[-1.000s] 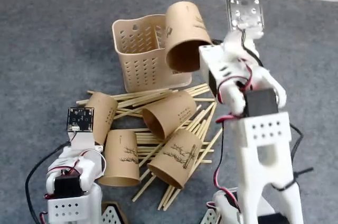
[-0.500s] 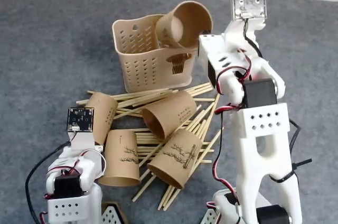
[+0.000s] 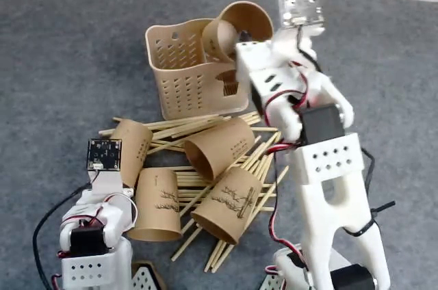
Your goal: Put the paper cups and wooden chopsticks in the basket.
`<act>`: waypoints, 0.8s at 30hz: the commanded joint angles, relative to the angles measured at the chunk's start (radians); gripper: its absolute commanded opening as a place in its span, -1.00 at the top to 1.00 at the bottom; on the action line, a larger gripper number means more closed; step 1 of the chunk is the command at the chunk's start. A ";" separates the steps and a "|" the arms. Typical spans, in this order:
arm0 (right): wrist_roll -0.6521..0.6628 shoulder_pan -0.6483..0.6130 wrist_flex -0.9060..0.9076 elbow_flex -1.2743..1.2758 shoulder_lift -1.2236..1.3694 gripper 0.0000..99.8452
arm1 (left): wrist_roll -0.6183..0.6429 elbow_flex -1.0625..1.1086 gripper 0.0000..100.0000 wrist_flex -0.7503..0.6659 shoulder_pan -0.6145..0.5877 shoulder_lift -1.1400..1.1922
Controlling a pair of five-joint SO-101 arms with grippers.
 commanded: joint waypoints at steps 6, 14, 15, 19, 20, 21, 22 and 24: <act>-0.003 -0.071 -0.081 -0.053 0.071 0.52 | -0.005 0.019 0.99 0.005 0.016 -0.005; -0.003 -0.067 -0.108 -0.143 0.289 0.52 | -0.005 0.019 0.99 0.005 0.016 -0.005; -0.003 -0.067 -0.107 -0.160 0.302 0.52 | -0.005 0.019 0.99 0.005 0.016 -0.005; -0.003 -0.067 -0.105 -0.199 0.286 0.52 | -0.005 0.019 0.99 0.005 0.016 -0.005; -0.003 -0.067 -0.105 -0.200 0.274 0.52 | -0.005 0.019 0.99 0.005 0.016 -0.005; -0.003 -0.067 -0.105 -0.203 0.260 0.52 | -0.005 0.019 0.99 0.005 0.016 -0.005; -0.003 -0.067 -0.105 -0.203 0.243 0.52 | -0.005 0.019 0.99 0.005 0.016 -0.005; -0.003 -0.067 -0.104 -0.197 0.209 0.52 | -0.005 0.019 0.99 0.005 0.016 -0.005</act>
